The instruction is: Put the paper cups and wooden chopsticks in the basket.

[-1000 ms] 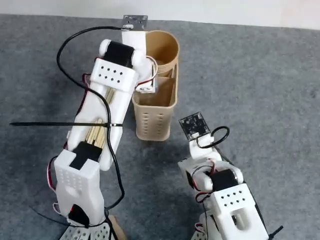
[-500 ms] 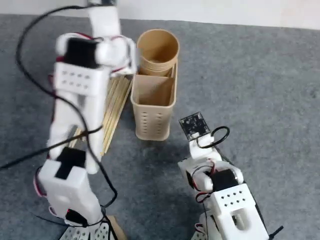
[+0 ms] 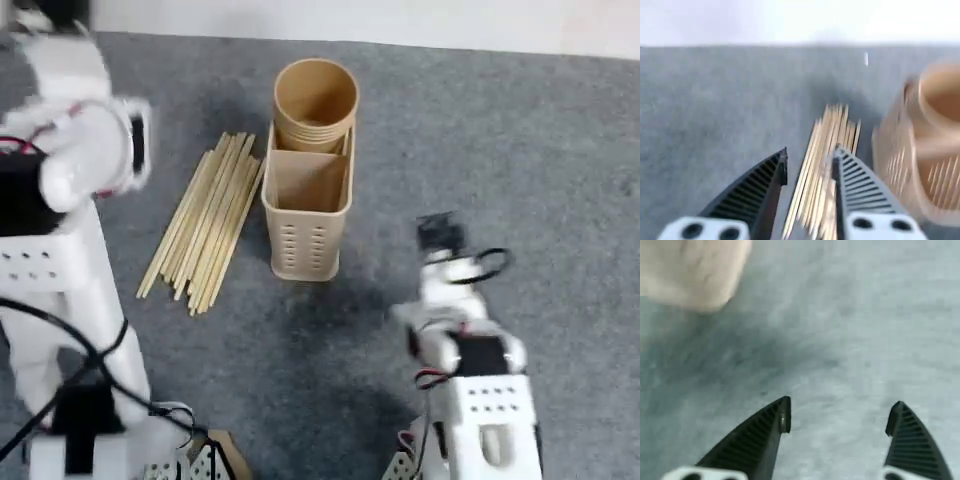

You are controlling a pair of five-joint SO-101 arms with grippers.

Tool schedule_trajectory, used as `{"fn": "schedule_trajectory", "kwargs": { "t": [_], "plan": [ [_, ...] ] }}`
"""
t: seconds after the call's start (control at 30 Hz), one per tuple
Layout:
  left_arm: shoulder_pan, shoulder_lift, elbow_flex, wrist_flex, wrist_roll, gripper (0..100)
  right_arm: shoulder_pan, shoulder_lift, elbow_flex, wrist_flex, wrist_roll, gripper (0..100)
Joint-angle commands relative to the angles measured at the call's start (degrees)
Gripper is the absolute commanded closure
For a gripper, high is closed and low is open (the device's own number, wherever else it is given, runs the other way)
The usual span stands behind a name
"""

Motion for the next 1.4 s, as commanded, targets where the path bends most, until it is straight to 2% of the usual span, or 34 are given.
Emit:
{"fn": "schedule_trajectory", "kwargs": {
  "t": [0.0, 0.07, 0.17, 0.33, 0.57, 0.77, 1.03, 1.37],
  "plan": [
    [-1.1, -11.8, 32.0, -0.3, -12.7, 85, 5.4, -8.1, -7.4, 6.5, 1.8, 77.6],
    [-2.8, -15.5, 42.4, -4.3, -16.4, 85, 5.2, -14.3, -7.3, 7.6, 4.5, 83.4],
    [-5.2, -18.4, 53.4, -14.0, -19.6, 85, 5.5, -23.6, 0.5, 7.5, 6.4, 89.8],
    [-4.8, -13.6, 60.5, -24.0, -24.0, 85, 8.1, -37.9, 15.5, 6.7, 11.2, 93.0],
    [-1.1, 2.6, 51.7, -25.8, -23.9, 85, 13.5, -39.0, 25.8, -1.0, 11.4, 93.2],
    [3.6, 15.3, 43.4, -25.8, -23.9, 85, 14.3, -40.1, 35.6, -7.8, 11.7, 93.2],
    [5.2, 26.2, 35.4, -25.8, -23.9, 81, 14.0, -40.1, 36.9, -7.9, 11.7, 93.2],
    [5.0, 35.6, 30.1, -26.2, -24.2, 85, 14.0, -40.1, 36.9, -7.9, 11.6, 93.2]
  ]
}}
